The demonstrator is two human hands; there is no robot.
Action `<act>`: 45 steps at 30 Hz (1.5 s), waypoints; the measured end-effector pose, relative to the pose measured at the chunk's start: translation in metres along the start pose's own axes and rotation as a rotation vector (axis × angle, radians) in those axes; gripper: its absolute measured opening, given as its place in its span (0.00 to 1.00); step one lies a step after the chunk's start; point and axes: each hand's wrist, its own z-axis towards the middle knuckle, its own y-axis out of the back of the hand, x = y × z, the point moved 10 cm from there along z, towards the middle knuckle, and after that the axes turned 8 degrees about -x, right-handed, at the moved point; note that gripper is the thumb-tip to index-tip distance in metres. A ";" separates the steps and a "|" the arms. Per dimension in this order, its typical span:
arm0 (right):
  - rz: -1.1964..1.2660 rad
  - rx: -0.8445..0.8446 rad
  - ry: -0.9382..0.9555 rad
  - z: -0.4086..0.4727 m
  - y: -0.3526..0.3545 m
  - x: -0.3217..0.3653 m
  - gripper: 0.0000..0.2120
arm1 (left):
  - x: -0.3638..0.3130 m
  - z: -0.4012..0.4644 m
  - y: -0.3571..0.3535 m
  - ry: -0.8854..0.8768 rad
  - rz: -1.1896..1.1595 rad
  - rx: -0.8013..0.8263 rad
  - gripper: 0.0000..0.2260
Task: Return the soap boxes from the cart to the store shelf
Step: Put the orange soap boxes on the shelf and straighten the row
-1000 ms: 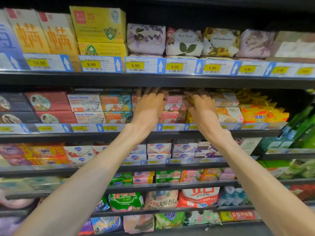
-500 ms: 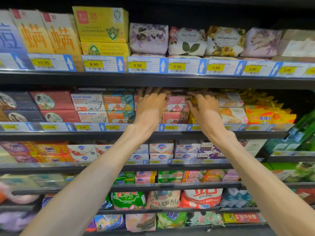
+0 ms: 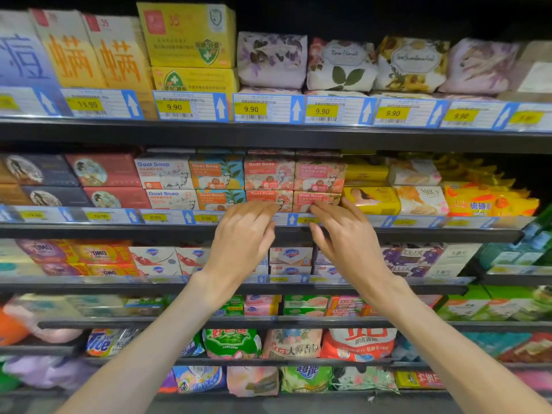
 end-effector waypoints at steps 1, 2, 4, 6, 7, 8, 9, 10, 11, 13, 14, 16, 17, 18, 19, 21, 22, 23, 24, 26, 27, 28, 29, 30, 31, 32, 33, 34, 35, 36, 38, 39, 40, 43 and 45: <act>-0.020 0.013 -0.009 -0.001 -0.003 0.000 0.18 | 0.001 -0.001 -0.001 0.016 0.005 0.021 0.15; -0.036 0.023 -0.019 -0.001 -0.004 0.001 0.18 | 0.002 -0.001 -0.002 0.031 0.014 0.034 0.16; -0.052 0.029 -0.035 0.001 -0.004 0.001 0.18 | 0.003 -0.001 0.000 0.050 0.024 0.042 0.16; -0.057 0.021 -0.049 0.002 -0.003 0.000 0.17 | 0.006 -0.001 0.000 0.070 0.025 0.037 0.16; -0.056 0.016 -0.053 0.003 -0.002 -0.001 0.17 | 0.009 -0.001 -0.001 0.079 0.026 0.034 0.16; -0.053 0.014 -0.056 0.003 -0.002 -0.001 0.17 | 0.011 -0.001 -0.001 0.087 0.028 0.031 0.16; -0.049 0.016 -0.057 0.003 -0.002 -0.001 0.17 | 0.012 -0.001 -0.001 0.091 0.031 0.028 0.16; -0.047 0.019 -0.056 0.003 -0.002 -0.001 0.17 | 0.012 -0.001 -0.001 0.091 0.034 0.027 0.16; -0.047 0.021 -0.056 0.003 -0.001 -0.001 0.18 | 0.012 -0.001 -0.001 0.090 0.036 0.030 0.16; -0.053 0.023 -0.062 0.003 0.000 -0.001 0.19 | 0.011 -0.001 -0.001 0.086 0.036 0.035 0.15; -0.056 0.021 -0.065 0.003 0.000 -0.001 0.19 | 0.011 -0.002 -0.001 0.085 0.035 0.033 0.15; -0.058 0.015 -0.069 0.003 0.000 -0.003 0.18 | 0.014 -0.003 -0.001 0.096 0.030 0.030 0.15; -0.053 0.014 -0.070 0.004 0.000 -0.004 0.17 | 0.015 -0.003 -0.001 0.104 0.025 0.030 0.15; -0.045 0.015 -0.070 0.004 0.000 -0.004 0.16 | 0.016 -0.003 -0.001 0.110 0.021 0.034 0.15; -0.035 0.020 -0.070 0.004 -0.001 -0.004 0.16 | 0.016 -0.003 -0.001 0.115 0.019 0.041 0.15; -0.009 0.019 -0.078 0.004 0.001 -0.004 0.16 | 0.014 -0.002 0.000 0.111 0.015 0.048 0.15; 0.004 0.011 -0.081 0.004 0.003 -0.004 0.17 | 0.013 -0.002 0.001 0.102 0.009 0.043 0.14; 0.013 -0.009 -0.080 0.005 0.007 -0.003 0.16 | 0.012 -0.002 0.003 0.090 -0.002 0.029 0.14; 0.023 -0.034 -0.076 0.006 0.012 -0.002 0.15 | 0.011 -0.001 0.006 0.078 -0.017 0.009 0.13; 0.036 -0.077 -0.065 0.011 0.020 0.001 0.14 | 0.007 0.001 0.010 0.064 -0.046 -0.022 0.13; 0.037 -0.082 -0.062 0.014 0.021 0.001 0.14 | 0.007 0.003 0.011 0.064 -0.053 -0.026 0.13; 0.034 -0.082 -0.061 0.016 0.022 0.002 0.14 | 0.006 0.005 0.010 0.065 -0.055 -0.019 0.13; 0.031 -0.086 -0.055 0.017 0.022 0.003 0.14 | 0.006 0.004 0.008 0.065 -0.051 -0.010 0.13; 0.030 -0.091 -0.050 0.017 0.023 0.004 0.14 | 0.006 0.003 0.006 0.067 -0.048 0.006 0.14; 0.031 -0.093 -0.050 0.016 0.023 0.005 0.13 | 0.007 0.001 0.004 0.071 -0.048 0.021 0.14; 0.035 -0.086 -0.055 0.017 0.022 0.006 0.12 | 0.008 0.000 0.003 0.075 -0.048 0.034 0.15; 0.040 -0.061 -0.064 0.014 0.018 0.007 0.12 | 0.008 -0.003 0.001 0.077 -0.045 0.052 0.16; 0.045 -0.028 -0.077 0.011 0.012 0.007 0.13 | 0.008 -0.004 0.000 0.081 -0.040 0.070 0.16; 0.047 0.006 -0.089 0.010 0.007 0.006 0.15 | 0.009 -0.004 0.000 0.090 -0.028 0.081 0.17; 0.039 0.024 -0.101 0.011 0.004 0.004 0.16 | 0.009 -0.001 0.003 0.096 -0.017 0.081 0.17; 0.034 0.046 -0.115 0.013 0.000 0.001 0.15 | 0.010 0.003 0.004 0.117 -0.002 0.098 0.16; 0.030 0.056 -0.118 0.014 -0.001 -0.001 0.15 | 0.011 0.003 0.003 0.123 0.006 0.111 0.16; 0.029 0.067 -0.119 0.014 -0.001 -0.001 0.15 | 0.011 0.003 0.003 0.127 0.009 0.129 0.17; -0.006 0.079 -0.096 0.012 -0.001 0.001 0.14 | 0.011 0.001 -0.003 0.131 0.014 0.178 0.18; 0.004 0.080 -0.079 0.012 0.002 0.005 0.14 | 0.008 0.006 0.001 0.128 0.014 0.188 0.18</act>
